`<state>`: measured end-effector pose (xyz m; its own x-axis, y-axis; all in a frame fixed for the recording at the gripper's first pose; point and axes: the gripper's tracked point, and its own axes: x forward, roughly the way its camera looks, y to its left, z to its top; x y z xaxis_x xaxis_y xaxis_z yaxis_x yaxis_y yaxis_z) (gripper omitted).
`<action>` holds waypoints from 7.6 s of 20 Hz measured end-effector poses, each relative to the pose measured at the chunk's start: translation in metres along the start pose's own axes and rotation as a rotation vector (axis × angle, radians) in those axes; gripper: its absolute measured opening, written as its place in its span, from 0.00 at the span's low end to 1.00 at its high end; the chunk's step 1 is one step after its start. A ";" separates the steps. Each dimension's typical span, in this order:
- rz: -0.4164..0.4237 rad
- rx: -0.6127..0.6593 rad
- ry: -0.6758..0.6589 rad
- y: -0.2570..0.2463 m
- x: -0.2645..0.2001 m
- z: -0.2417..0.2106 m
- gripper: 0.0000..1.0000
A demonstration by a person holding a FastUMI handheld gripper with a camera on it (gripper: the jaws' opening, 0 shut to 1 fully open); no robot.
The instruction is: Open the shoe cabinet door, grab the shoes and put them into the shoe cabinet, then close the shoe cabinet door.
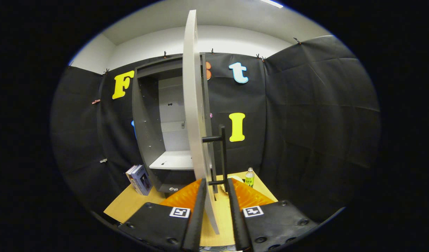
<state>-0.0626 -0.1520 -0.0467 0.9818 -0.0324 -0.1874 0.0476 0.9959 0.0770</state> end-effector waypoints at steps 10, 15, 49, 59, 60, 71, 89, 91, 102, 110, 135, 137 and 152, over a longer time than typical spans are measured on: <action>0.189 -0.025 0.104 0.119 -0.010 -0.086 0.98; 0.247 0.032 0.267 0.162 0.020 -0.174 0.99; 0.112 0.041 0.574 0.186 0.173 -0.389 0.05; 0.169 0.004 0.378 0.202 0.213 -0.163 0.05; 0.177 0.011 0.376 0.205 0.223 -0.148 0.05; 0.157 -0.004 0.281 0.223 0.370 -0.055 0.05; 0.062 -0.064 0.364 0.242 0.537 -0.099 0.05; 0.034 -0.069 0.374 0.237 0.543 -0.105 0.05; 0.032 0.016 0.440 0.242 0.527 -0.106 0.59; 0.057 -0.034 0.387 0.242 0.484 -0.085 0.98; 0.205 0.000 -0.090 0.176 0.110 0.047 0.97; 0.191 0.013 -0.089 0.160 0.086 0.045 0.97; -0.159 0.016 -0.115 -0.043 0.005 0.054 0.97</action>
<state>-0.0496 -0.1994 0.0014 0.9761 -0.1996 -0.0858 0.2058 0.9760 0.0711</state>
